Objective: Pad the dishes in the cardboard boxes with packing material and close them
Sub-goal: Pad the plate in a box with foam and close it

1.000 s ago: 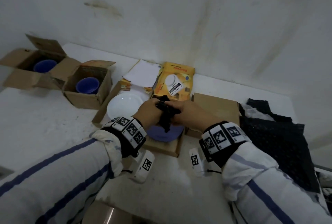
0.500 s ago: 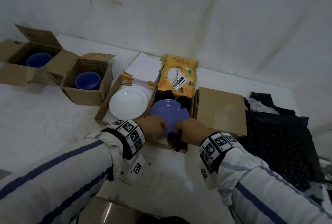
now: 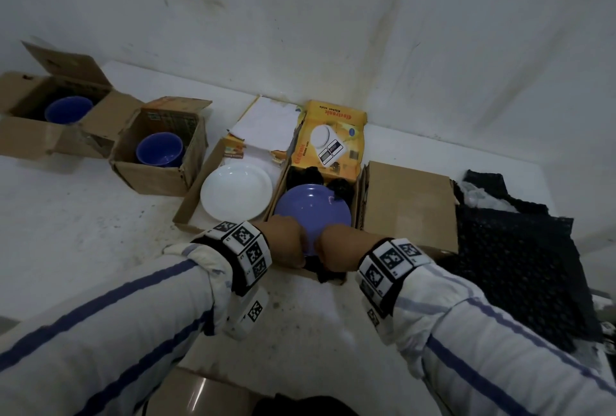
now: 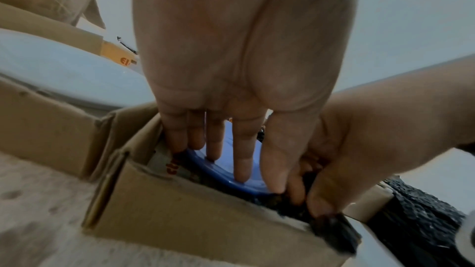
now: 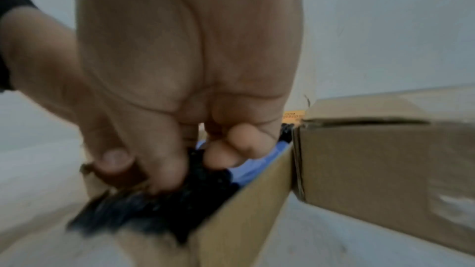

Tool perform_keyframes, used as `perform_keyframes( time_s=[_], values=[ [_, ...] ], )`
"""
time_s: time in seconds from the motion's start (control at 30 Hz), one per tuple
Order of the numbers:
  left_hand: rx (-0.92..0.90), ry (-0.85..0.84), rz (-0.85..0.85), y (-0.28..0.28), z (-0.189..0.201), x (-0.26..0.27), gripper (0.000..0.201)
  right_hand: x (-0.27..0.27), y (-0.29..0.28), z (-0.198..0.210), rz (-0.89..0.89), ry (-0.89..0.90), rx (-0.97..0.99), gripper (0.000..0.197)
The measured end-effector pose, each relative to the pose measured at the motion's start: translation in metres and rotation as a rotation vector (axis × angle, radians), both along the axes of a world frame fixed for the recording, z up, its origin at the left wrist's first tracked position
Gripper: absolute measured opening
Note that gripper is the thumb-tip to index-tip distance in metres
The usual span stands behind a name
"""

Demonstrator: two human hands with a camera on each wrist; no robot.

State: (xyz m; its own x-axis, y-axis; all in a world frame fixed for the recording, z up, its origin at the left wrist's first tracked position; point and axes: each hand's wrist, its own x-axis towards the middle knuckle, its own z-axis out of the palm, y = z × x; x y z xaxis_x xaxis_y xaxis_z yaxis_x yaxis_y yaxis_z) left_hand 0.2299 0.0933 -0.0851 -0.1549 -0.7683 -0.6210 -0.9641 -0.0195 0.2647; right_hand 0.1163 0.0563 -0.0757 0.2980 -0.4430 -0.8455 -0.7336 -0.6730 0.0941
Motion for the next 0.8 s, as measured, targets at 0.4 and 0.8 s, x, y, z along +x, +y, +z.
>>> perform_keyframes(
  time_s=[0.4,0.8],
  values=[
    [-0.193,0.229,0.252,-0.023,0.029,-0.054,0.027,-0.073,-0.021,0.044,-0.35,-0.606,-0.354,0.022],
    [0.103,0.787,0.355,-0.051,0.043,-0.22,0.026,-0.241,-0.059,0.047,-0.926,-0.457,-0.5,0.03]
  ],
)
